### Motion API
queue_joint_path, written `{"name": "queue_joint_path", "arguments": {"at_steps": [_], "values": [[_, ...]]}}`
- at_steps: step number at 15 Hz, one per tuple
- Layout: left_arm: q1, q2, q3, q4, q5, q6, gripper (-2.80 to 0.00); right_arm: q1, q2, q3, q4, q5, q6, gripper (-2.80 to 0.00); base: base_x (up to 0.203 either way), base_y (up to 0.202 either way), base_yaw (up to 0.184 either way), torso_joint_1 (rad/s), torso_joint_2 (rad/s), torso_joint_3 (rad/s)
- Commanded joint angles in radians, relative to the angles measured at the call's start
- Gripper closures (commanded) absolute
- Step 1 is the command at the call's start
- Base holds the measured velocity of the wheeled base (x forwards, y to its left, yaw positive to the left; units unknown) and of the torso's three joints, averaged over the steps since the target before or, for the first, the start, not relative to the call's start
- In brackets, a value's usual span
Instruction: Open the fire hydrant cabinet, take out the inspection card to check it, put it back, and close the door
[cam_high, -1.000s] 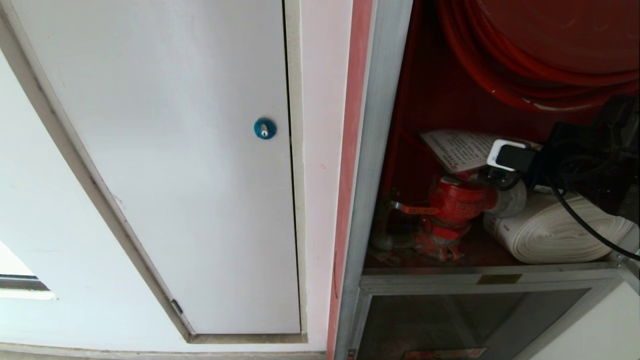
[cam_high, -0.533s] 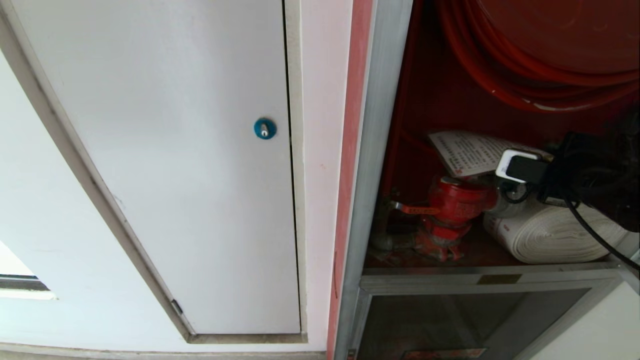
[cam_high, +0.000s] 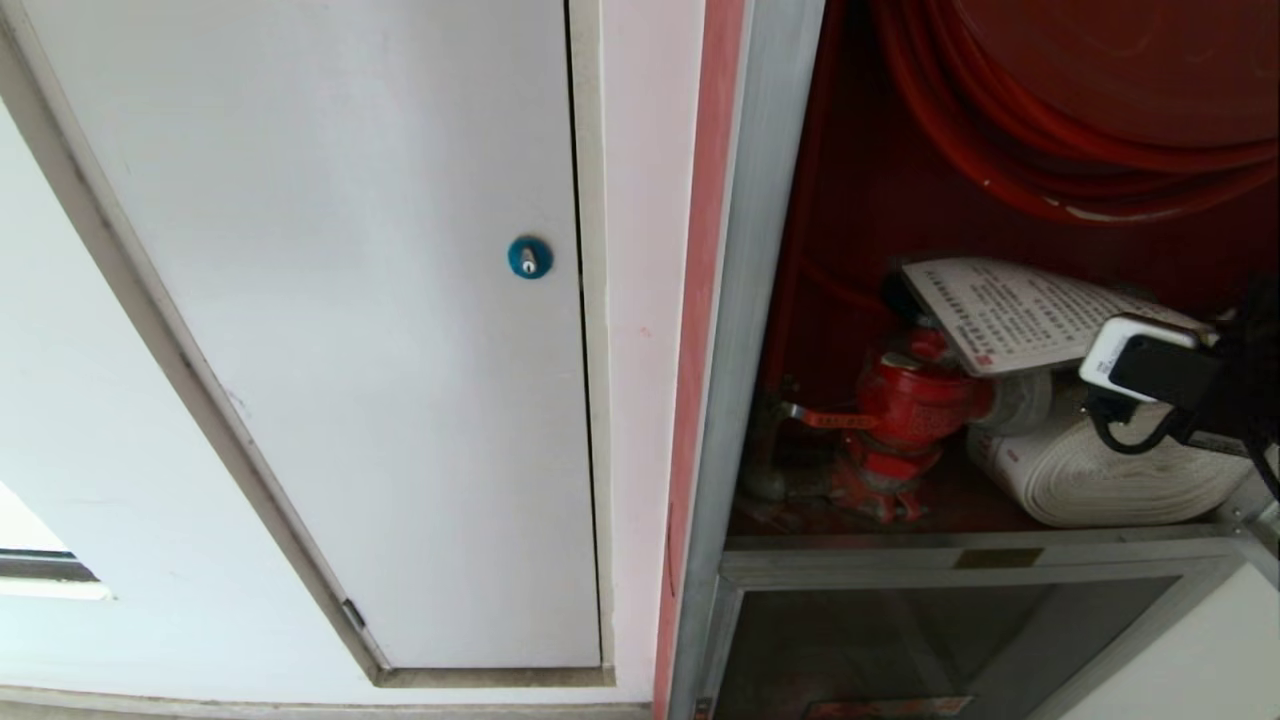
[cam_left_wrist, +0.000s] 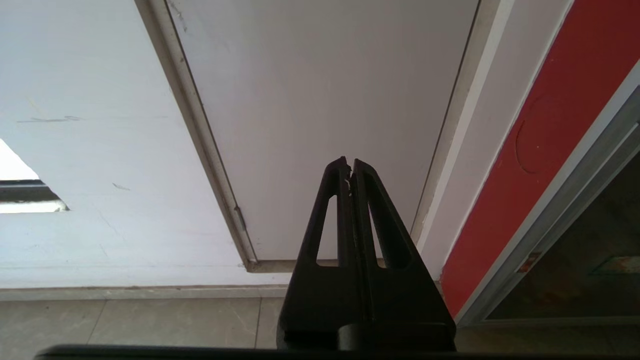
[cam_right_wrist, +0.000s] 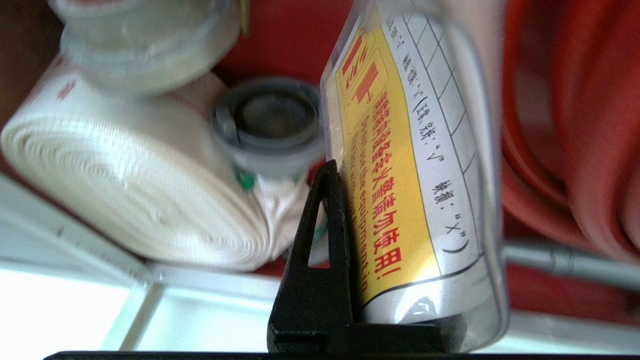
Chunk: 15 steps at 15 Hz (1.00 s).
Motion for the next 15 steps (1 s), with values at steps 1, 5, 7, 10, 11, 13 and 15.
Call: {"name": "queue_joint_path", "arguments": {"at_steps": [1,5,7,10,11,13,15], "values": [[0.000,0.001,0.000,0.000,0.000,0.000,0.00,0.003,-0.101,0.026,0.023,0.001,-0.007,0.00,0.000,0.000,0.000,0.000,0.00,0.000],[0.000,0.001,0.000,0.000,0.000,0.000,0.00,0.016,-0.228,0.047,0.164,0.043,0.052,0.00,0.000,0.000,0.000,0.000,0.00,0.000],[0.000,0.001,0.000,0.000,0.000,0.001,0.00,0.020,-0.309,0.039,0.274,0.065,0.093,0.00,0.000,0.000,0.000,0.000,0.00,0.000],[0.000,0.001,0.000,0.000,0.000,0.001,0.00,0.020,-0.452,0.009,0.523,0.126,0.142,0.00,0.000,0.000,0.000,0.000,0.00,0.000],[0.000,0.001,0.000,0.000,0.000,0.000,0.00,0.020,-0.491,-0.005,0.602,0.153,0.164,0.00,0.000,0.000,0.000,0.000,0.00,0.000],[0.000,0.001,0.000,0.000,0.000,0.000,0.00,0.020,-0.552,-0.025,0.725,0.235,0.231,0.00,0.000,0.000,0.000,0.000,0.00,0.000],[0.000,0.001,0.000,0.000,0.000,0.000,0.00,0.020,-0.594,-0.027,0.811,0.322,0.303,0.00,0.000,0.000,0.000,0.000,0.00,0.000]]}}
